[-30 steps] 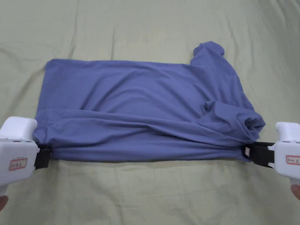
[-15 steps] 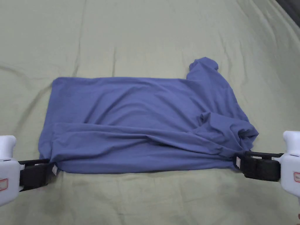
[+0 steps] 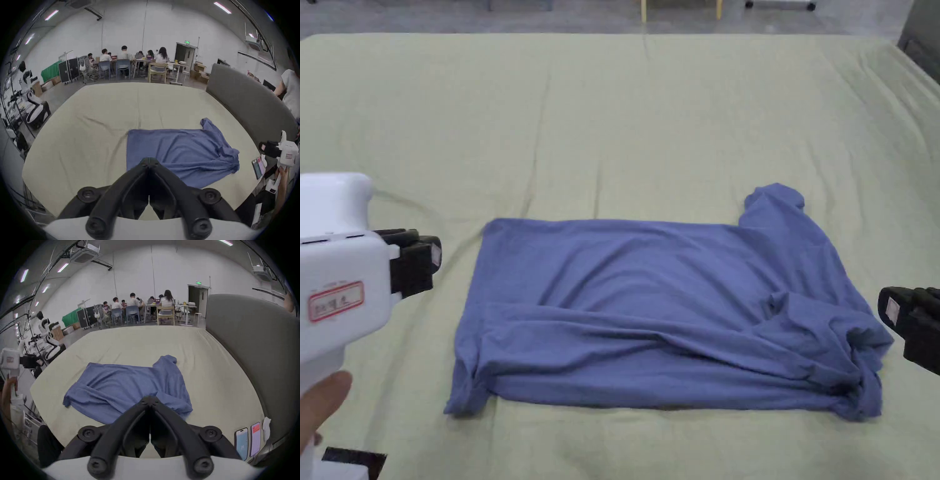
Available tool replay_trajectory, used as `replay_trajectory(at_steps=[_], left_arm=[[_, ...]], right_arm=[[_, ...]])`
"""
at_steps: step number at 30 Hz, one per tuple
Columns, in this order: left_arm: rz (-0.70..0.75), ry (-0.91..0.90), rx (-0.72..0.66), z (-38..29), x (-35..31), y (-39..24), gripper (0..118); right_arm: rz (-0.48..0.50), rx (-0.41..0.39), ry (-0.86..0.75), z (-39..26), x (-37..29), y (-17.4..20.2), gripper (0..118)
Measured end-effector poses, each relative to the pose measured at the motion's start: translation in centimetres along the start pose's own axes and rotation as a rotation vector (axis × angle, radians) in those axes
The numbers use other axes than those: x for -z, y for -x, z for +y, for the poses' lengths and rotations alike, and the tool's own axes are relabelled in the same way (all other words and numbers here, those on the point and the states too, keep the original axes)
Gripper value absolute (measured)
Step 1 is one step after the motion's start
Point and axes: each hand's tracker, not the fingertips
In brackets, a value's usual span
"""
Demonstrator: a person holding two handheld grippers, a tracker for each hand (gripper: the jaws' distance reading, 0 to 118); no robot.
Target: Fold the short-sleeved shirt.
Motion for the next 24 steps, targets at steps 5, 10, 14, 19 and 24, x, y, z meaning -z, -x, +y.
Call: replay_trajectory(at_steps=[5,10,14,19,24], left_arm=[[0.006,0.067,0.027,4.9,10.2,1.2,2],[0.011,0.338,-0.123,6.3,25.4,4.2,98],[0.108,0.495,-0.057,4.6,34.1,5.3,98],[0.071,0.474,-0.139,3.9,36.9,6.2,98],[0.023,0.465,-0.014,3.4,37.2,4.6,0]], right_arm=[[0.006,-0.012,0.012,0.9,2.3,-0.1,3],[0.019,-0.007,0.047,1.5,5.1,-0.9,3],[-0.001,-0.001,0.097,1.2,7.5,-1.8,3],[-0.018,-0.013,0.165,-0.1,10.3,-2.7,3],[-0.005,0.008,0.221,-1.8,11.9,-2.7,3]])
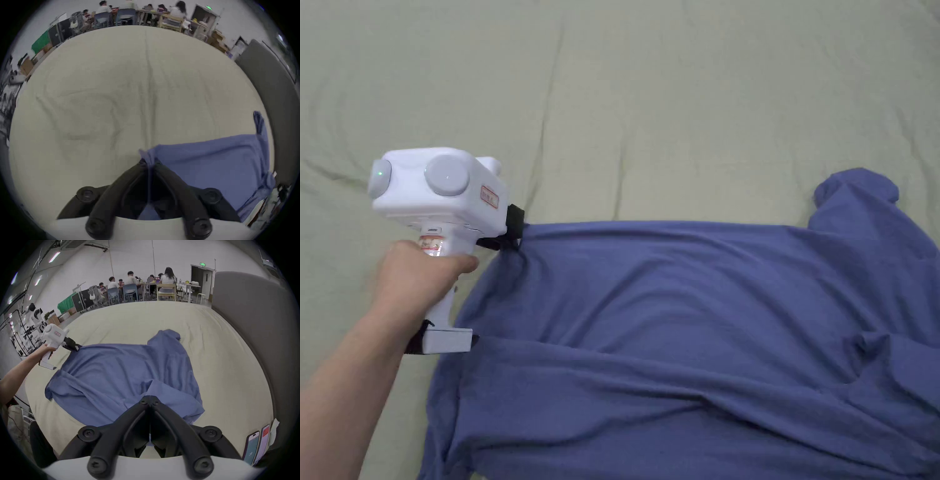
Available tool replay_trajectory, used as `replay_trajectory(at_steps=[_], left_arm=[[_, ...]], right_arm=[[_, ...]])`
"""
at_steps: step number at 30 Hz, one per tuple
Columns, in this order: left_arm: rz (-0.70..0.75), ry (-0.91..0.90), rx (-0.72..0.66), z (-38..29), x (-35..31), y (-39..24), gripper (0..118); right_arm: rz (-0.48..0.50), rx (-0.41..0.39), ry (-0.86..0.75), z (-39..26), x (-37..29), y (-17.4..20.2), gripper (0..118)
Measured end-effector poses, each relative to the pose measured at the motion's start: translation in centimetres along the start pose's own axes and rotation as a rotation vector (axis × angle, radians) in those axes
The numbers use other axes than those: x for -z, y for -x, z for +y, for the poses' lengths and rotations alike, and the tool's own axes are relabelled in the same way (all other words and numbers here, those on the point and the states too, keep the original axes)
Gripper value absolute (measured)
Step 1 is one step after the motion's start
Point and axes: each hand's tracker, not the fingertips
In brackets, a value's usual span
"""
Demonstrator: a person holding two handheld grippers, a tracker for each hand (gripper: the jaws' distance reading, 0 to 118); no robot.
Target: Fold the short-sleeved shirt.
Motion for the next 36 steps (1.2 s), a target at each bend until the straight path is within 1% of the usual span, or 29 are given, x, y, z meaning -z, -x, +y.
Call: replay_trajectory(at_steps=[2,4,7,8,9,10,11,12,13,14,15,16,17,18,19,20,21,22,23,24,25,26,27,28,29,32,36], left_arm=[[0.011,0.033,0.023,0.3,-0.4,-0.8,0],[0.028,-0.005,0.049,0.7,-2.1,-1.0,0],[-0.006,-0.067,0.074,0.9,-5.5,-1.6,0],[-0.021,-0.099,0.080,0.8,-7.1,-1.7,0],[-0.030,-0.130,0.084,0.5,-8.3,-1.9,0],[-0.034,-0.139,0.085,0.3,-9.1,-2.1,0],[-0.047,-0.154,0.094,0.1,-9.9,-2.3,0],[-0.057,-0.163,0.094,-0.2,-10.6,-2.4,0],[-0.057,-0.160,0.092,-0.4,-10.9,-2.5,0],[-0.057,-0.160,0.092,-0.5,-11.0,-2.6,0],[-0.059,-0.156,0.095,-0.6,-10.9,-2.7,0],[-0.062,-0.153,0.093,-0.6,-10.8,-2.5,0],[-0.073,-0.142,0.082,-0.6,-10.6,-2.4,0],[-0.082,-0.135,0.074,-0.6,-10.3,-2.3,0],[-0.088,-0.129,0.068,-0.5,-10.1,-2.1,0],[-0.089,-0.124,0.063,-0.5,-9.9,-2.1,0],[-0.085,-0.123,0.063,-0.4,-9.7,-2.1,0],[-0.082,-0.121,0.067,-0.3,-9.5,-2.1,0],[-0.079,-0.118,0.068,-0.1,-9.3,-2.1,0],[-0.080,-0.113,0.070,0.1,-9.1,-2.0,0],[-0.082,-0.109,0.072,0.3,-8.9,-2.0,0],[-0.082,-0.103,0.076,0.4,-8.7,-2.0,0],[-0.077,-0.098,0.084,0.5,-8.5,-2.0,0],[-0.068,-0.096,0.089,0.6,-8.6,-2.0,0],[-0.060,-0.100,0.095,0.6,-8.6,-1.9,0],[-0.086,-0.105,0.069,0.5,-9.5,-1.3,0],[-0.108,-0.140,0.061,-1.1,-12.3,-0.6,0]], right_arm=[[0.011,0.005,0.013,-0.3,0.1,0.0,3],[0.024,0.016,0.014,-0.3,0.0,-0.2,3],[0.046,0.039,-0.018,1.5,-0.4,-1.0,3],[0.050,0.049,-0.036,2.6,-0.3,-1.4,4],[0.048,0.064,-0.050,4.2,0.0,-1.8,25],[0.052,0.090,-0.068,5.9,0.6,-2.5,86],[0.079,0.115,-0.058,7.7,1.9,-3.3,118],[0.112,0.143,-0.006,9.6,4.0,-4.2,118],[0.090,0.189,-0.076,10.9,5.7,-4.8,118],[0.150,0.223,-0.001,12.6,8.1,-5.5,118],[0.159,0.275,0.054,13.9,11.0,-6.5,118],[0.135,0.318,0.114,15.0,13.6,-7.2,118],[0.091,0.356,0.160,15.8,16.2,-7.7,118],[0.044,0.343,0.180,16.3,18.7,-8.0,118],[-0.013,0.308,0.234,16.7,20.5,-8.7,118],[-0.063,0.293,0.280,16.9,22.4,-8.9,116],[-0.099,0.252,0.317,16.8,23.9,-8.7,107],[-0.116,0.231,0.355,16.7,25.2,-8.6,96],[-0.104,0.221,0.383,16.5,25.4,-8.9,89],[-0.063,0.229,0.399,16.1,25.7,-8.7,89],[-0.059,0.222,0.396,15.7,26.0,-8.3,38],[-0.158,0.147,0.357,15.6,25.1,-7.7,25],[-0.090,0.135,0.316,15.8,23.9,-8.2,13],[-0.041,0.174,0.315,15.7,23.4,-8.4,5],[-0.052,0.193,0.311,15.5,22.9,-8.4,5],[-0.049,0.173,0.258,15.9,20.1,-9.1,5],[0.002,0.155,0.138,16.4,14.4,-9.2,5]])
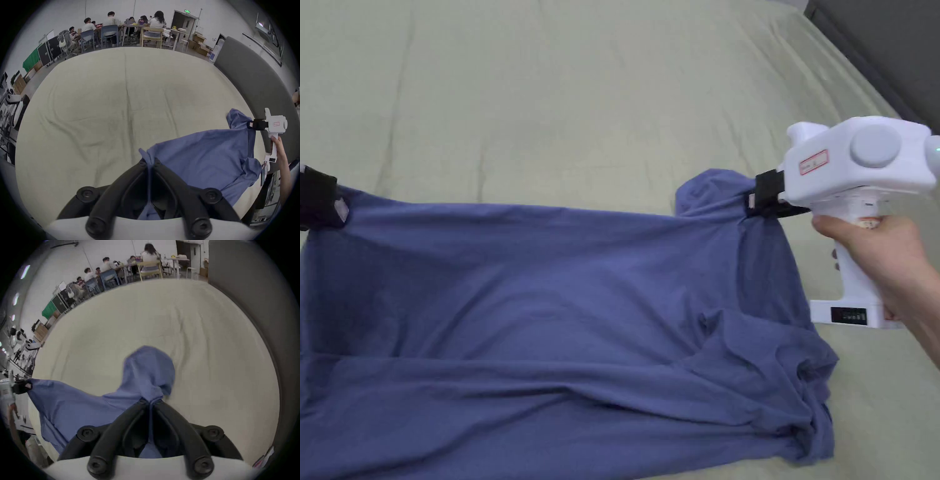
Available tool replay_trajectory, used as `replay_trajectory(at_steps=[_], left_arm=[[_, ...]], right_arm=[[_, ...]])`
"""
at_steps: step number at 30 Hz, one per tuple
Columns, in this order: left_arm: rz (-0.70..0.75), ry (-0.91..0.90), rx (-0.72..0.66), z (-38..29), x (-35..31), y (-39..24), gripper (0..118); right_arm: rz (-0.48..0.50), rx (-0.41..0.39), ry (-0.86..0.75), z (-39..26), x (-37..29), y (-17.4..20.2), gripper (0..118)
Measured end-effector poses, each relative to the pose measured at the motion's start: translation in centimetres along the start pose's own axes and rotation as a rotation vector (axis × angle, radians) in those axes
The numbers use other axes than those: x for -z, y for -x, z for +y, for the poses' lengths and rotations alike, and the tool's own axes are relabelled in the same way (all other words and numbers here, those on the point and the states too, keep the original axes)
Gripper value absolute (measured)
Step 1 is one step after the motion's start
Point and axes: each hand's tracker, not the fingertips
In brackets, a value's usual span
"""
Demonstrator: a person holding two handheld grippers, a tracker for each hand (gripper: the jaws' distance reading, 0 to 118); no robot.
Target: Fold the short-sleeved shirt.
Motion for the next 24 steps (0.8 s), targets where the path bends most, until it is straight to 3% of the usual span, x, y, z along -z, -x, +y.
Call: replay_trajectory(at_steps=[6,12,18,24], left_arm=[[-0.006,-0.044,-0.018,-6.6,-6.1,0.7,0],[-0.005,0.062,-0.039,-15.2,-7.6,0.4,0],[0.042,0.196,-0.003,-19.2,-4.9,-0.4,0],[0.080,0.244,0.037,-19.9,-2.9,-0.9,0]], right_arm=[[0.046,-0.072,-0.111,-6.1,-10.1,0.2,5],[0.071,-0.017,-0.119,-16.3,-14.9,-1.3,5],[0.047,0.025,0.008,-22.4,-12.4,-2.7,5],[0.023,0.052,0.068,-24.0,-8.9,-3.1,5]])
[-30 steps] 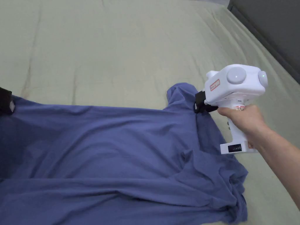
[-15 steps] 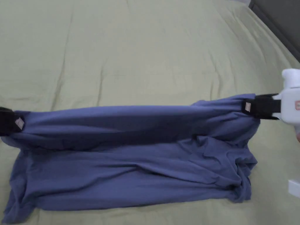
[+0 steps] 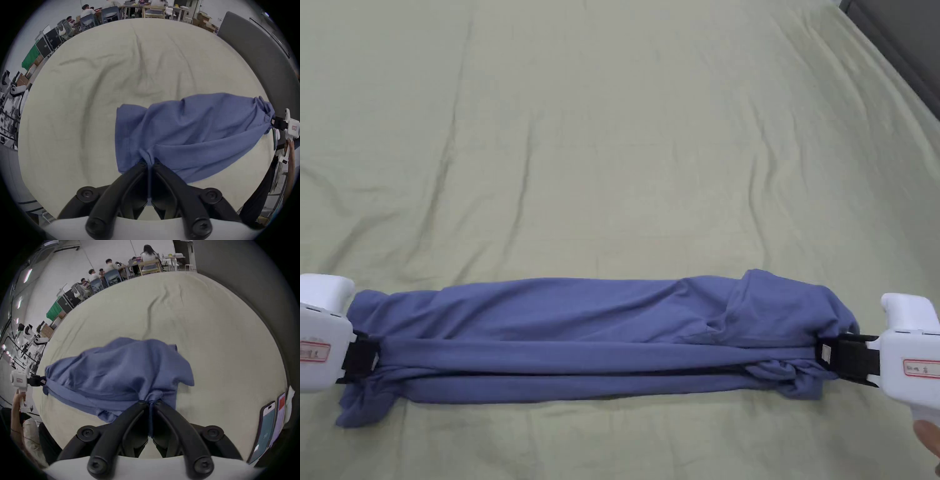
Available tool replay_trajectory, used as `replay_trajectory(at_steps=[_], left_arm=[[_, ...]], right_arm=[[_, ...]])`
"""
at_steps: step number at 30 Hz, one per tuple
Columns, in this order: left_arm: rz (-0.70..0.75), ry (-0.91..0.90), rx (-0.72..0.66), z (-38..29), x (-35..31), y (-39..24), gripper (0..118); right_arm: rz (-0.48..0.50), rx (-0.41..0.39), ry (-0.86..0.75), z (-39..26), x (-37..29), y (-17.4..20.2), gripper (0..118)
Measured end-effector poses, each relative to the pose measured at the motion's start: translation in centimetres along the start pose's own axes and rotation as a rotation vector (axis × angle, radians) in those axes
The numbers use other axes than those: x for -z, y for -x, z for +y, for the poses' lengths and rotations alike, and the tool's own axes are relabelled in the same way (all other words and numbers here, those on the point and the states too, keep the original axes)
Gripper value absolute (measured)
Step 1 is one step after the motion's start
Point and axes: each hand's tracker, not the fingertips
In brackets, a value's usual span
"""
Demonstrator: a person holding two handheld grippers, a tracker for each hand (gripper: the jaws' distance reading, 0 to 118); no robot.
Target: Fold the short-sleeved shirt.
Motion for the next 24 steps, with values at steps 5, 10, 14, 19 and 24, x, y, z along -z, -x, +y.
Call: replay_trajectory(at_steps=[5,10,14,19,24], left_arm=[[0.024,0.008,-0.013,-0.3,1.2,-0.5,0],[0.069,-0.038,-0.033,-0.6,-1.7,-0.5,52],[0.098,-0.193,-0.077,-1.7,-9.0,-0.5,62],[0.183,-0.518,-0.114,-4.8,-19.5,-3.3,79],[-0.013,-0.639,-0.118,-7.3,-22.6,-4.5,12]], right_arm=[[-0.023,-0.005,0.011,0.2,1.1,0.7,5],[-0.128,-0.072,0.004,0.5,-0.8,2.3,100],[-0.123,-0.101,-0.162,0.3,-6.8,4.4,116],[-0.142,-0.173,-0.403,-0.9,-14.6,10.5,113],[-0.063,-0.214,-0.519,-2.4,-17.2,13.9,20]])
